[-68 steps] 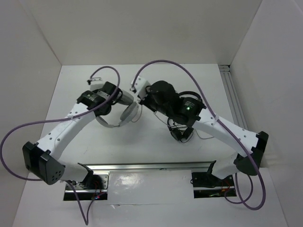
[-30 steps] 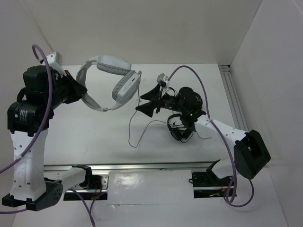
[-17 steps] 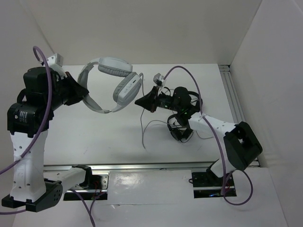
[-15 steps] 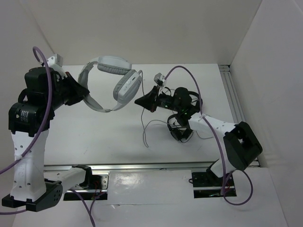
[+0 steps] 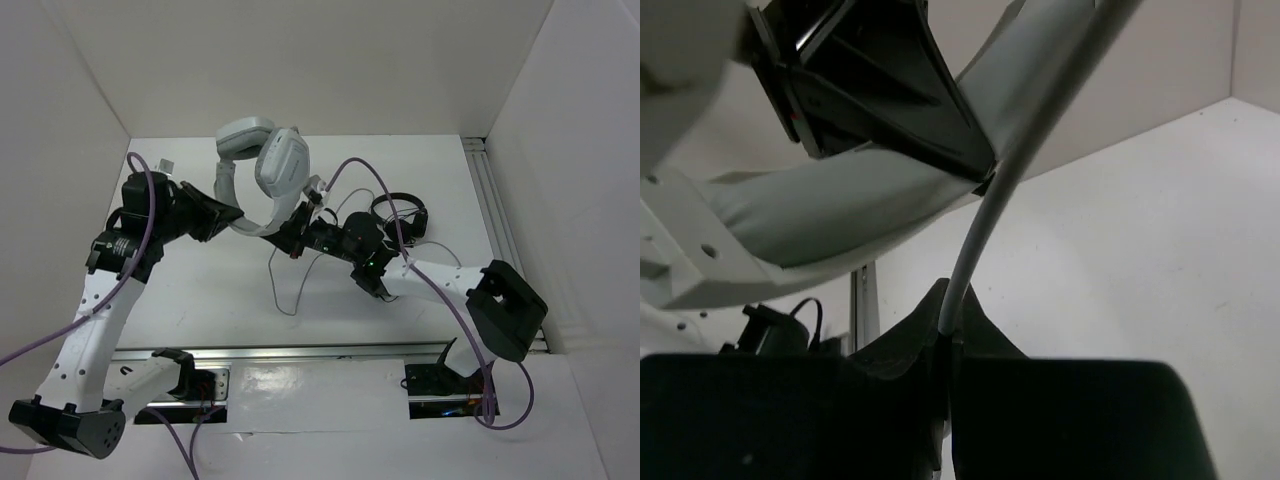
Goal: Wrap the headphones
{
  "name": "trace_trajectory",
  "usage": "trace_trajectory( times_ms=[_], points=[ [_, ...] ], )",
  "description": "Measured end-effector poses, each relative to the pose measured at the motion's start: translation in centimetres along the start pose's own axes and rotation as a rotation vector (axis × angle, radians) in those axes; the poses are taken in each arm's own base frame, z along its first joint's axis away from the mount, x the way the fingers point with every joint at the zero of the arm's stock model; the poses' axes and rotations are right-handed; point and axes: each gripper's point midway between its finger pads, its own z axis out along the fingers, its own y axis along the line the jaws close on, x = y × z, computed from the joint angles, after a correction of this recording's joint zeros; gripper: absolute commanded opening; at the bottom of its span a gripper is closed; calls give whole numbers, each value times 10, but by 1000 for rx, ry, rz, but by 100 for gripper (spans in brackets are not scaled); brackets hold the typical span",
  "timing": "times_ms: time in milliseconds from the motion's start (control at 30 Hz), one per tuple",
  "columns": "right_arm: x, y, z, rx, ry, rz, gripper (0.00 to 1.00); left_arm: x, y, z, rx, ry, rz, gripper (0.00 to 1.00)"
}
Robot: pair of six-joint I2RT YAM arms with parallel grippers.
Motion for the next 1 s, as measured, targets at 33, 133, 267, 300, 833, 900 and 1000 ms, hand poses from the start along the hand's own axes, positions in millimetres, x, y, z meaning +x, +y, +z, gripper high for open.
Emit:
trace_trajectory(
  times_ms=[33, 133, 267, 300, 833, 900, 1000],
  points=[
    [-3, 1, 3, 4, -9, -3, 0, 0, -2, 1, 4, -7, -12, 0],
    [-15, 3, 8, 5, -42, -16, 0, -7, -11, 2, 16, -79, -13, 0],
    [-15, 11, 7, -17, -57, -17, 0, -16, -11, -5, -3, -189, 4, 0],
    [-14, 13, 7, -25, -62, -18, 0, -19, -9, -9, -9, -218, 9, 0],
    [5, 50, 11, -219, -40, 84, 10, -45, 34, -14, -244, -391, 115, 0],
    [7, 55, 15, -259, -42, 121, 15, -50, 38, -13, -277, -409, 136, 0],
    [13, 62, 22, -326, -27, 165, 21, -61, 43, -11, -313, -460, 144, 0]
  ],
)
